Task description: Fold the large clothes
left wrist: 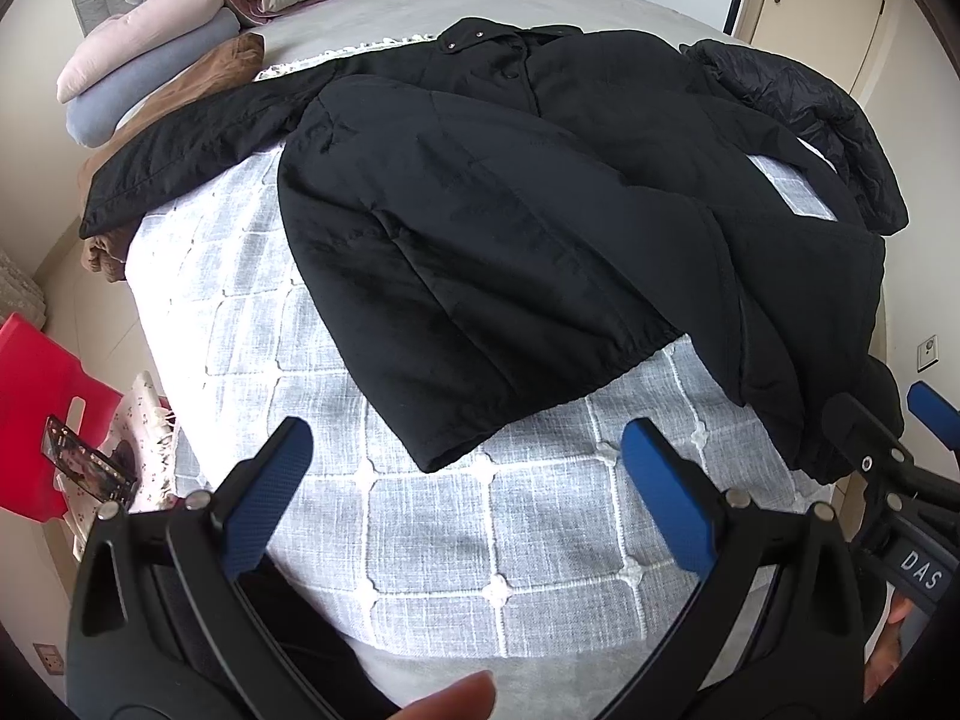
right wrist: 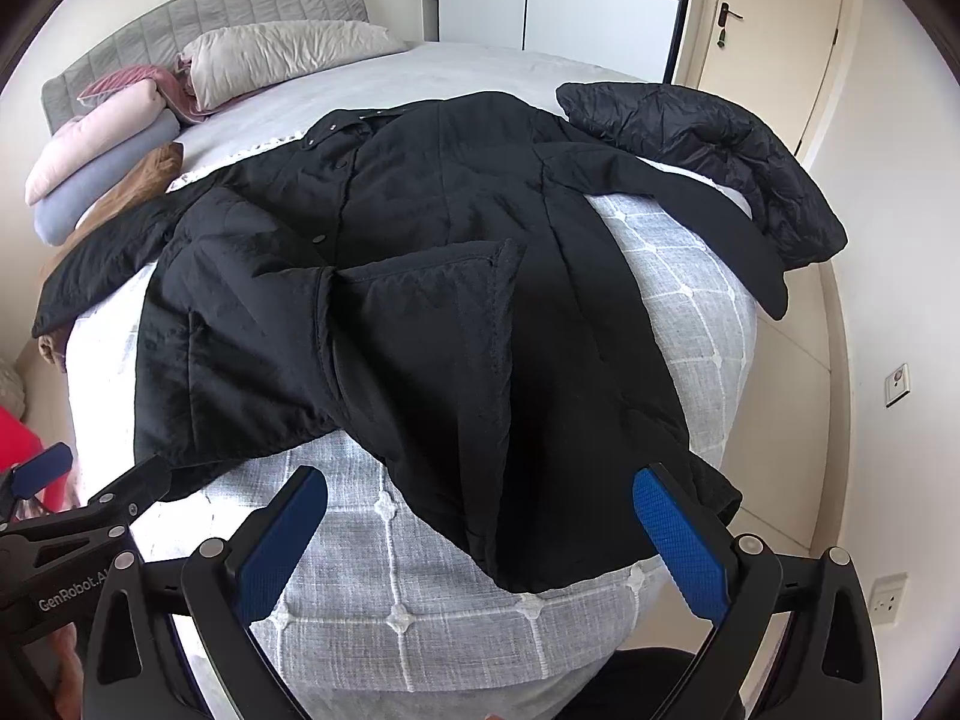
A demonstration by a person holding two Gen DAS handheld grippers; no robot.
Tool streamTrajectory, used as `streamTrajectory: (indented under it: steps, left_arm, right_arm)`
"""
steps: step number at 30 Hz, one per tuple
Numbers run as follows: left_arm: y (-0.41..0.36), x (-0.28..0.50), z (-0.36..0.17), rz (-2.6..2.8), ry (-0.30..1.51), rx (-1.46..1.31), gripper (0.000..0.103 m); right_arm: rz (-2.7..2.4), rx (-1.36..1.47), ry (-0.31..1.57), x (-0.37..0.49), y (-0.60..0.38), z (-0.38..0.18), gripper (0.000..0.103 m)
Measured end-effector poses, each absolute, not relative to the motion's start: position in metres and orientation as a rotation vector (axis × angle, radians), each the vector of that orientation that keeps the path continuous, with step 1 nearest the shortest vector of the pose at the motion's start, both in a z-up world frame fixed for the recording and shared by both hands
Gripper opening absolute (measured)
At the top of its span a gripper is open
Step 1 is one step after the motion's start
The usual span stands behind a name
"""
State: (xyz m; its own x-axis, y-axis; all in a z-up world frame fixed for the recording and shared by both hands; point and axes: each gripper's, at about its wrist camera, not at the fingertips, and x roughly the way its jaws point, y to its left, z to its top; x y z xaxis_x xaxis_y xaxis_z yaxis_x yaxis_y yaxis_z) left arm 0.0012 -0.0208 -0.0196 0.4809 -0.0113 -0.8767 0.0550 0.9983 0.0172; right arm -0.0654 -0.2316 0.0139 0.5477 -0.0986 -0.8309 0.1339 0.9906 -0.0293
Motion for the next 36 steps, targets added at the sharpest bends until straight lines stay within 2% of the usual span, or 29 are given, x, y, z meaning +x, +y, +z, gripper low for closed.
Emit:
streamTrajectory:
  steps: [36]
  left_arm:
    - [-0.0177, 0.0054, -0.0197, -0.039, 1.075, 0.053, 0.102]
  right_arm:
    - [-0.138, 0.04, 0.985, -0.068, -0.2325, 0.0122, 0.103]
